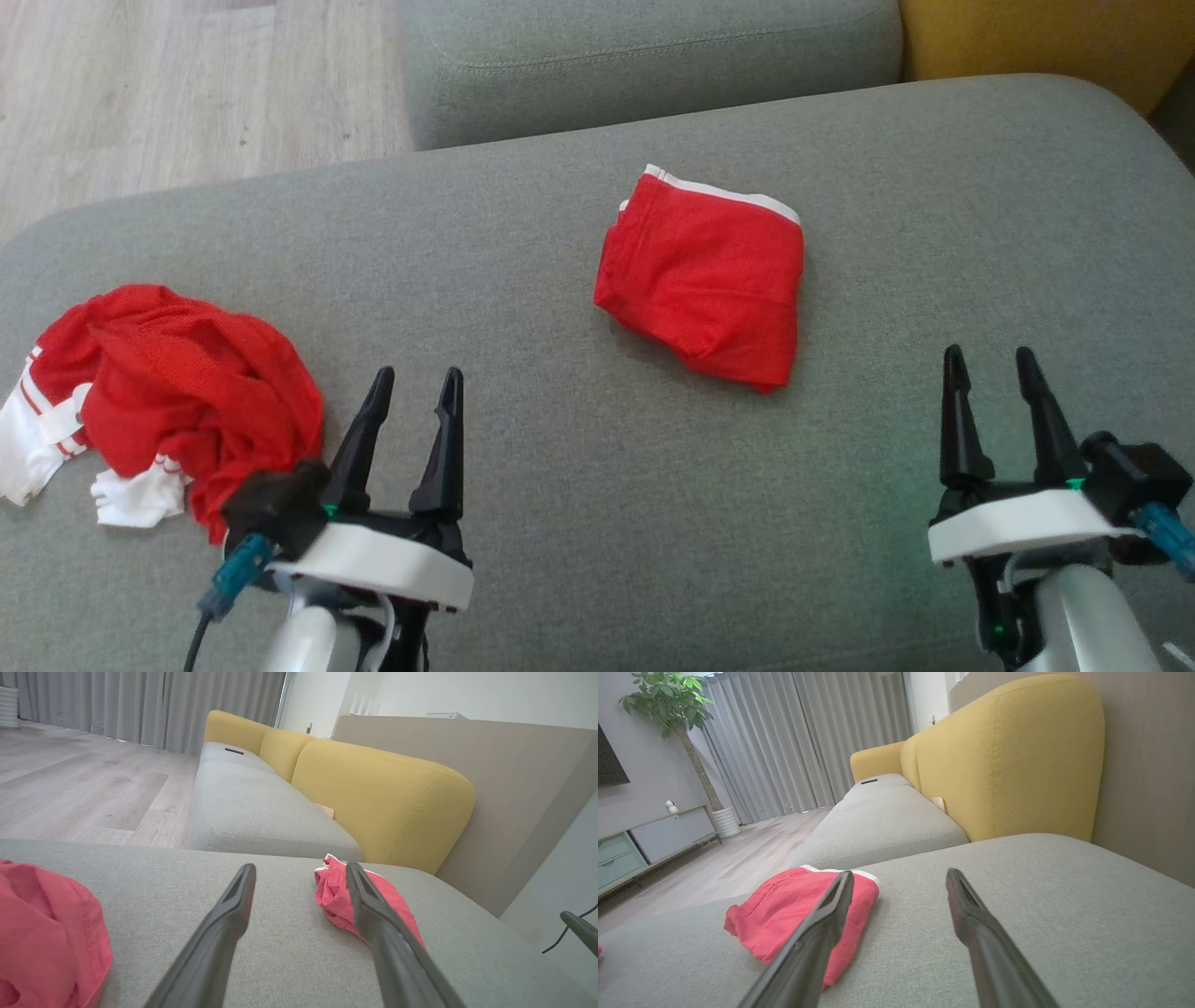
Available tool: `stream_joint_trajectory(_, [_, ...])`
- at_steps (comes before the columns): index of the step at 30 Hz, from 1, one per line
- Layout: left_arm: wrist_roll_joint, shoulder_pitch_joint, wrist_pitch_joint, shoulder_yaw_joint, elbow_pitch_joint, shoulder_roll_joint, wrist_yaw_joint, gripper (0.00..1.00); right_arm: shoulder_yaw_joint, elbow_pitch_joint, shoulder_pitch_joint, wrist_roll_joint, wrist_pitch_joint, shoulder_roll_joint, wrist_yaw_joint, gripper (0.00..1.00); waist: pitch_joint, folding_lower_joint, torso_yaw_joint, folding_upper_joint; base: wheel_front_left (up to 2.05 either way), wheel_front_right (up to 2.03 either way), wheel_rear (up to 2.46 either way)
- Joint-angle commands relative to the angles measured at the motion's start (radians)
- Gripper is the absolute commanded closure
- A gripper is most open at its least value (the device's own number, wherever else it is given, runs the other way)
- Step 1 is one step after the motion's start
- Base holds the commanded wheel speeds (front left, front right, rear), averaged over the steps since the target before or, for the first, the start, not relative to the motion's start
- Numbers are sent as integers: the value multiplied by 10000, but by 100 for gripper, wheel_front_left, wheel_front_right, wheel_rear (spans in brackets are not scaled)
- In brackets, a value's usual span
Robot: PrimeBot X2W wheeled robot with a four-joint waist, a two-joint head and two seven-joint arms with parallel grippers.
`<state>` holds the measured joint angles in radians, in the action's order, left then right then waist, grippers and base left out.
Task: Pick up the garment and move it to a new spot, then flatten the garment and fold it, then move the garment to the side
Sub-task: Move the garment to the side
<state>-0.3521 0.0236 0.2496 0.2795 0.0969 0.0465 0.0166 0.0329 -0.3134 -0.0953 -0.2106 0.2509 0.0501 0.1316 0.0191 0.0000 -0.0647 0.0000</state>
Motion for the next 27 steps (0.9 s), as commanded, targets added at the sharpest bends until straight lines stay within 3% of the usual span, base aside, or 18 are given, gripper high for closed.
stream_joint_trajectory(1, [55, 318, 122, -301, -340, 37, -19, 0, -292, 354, -211, -75, 107, 6, -9, 0, 0, 0, -2, 0, 0, 0, 0])
stream_joint_trajectory(13, [47, 621, 122, -79, -367, 37, -99, 0, -167, 175, -489, 97, -26, 2, -9, 0, 448, 0, 328, 0, 0, 0, 0])
stream_joint_trajectory(19, [50, 873, 122, 61, -302, 37, -56, 0, -126, -276, -1288, 215, -765, 2, -9, 0, 926, 0, 724, 0, 0, 0, 0])
stream_joint_trajectory(27, [-86, 1226, 122, 320, -230, 37, -80, 0, 176, -1589, -2515, -635, -2177, 2, -9, 0, 1459, 0, 1435, 0, 0, 0, 0])
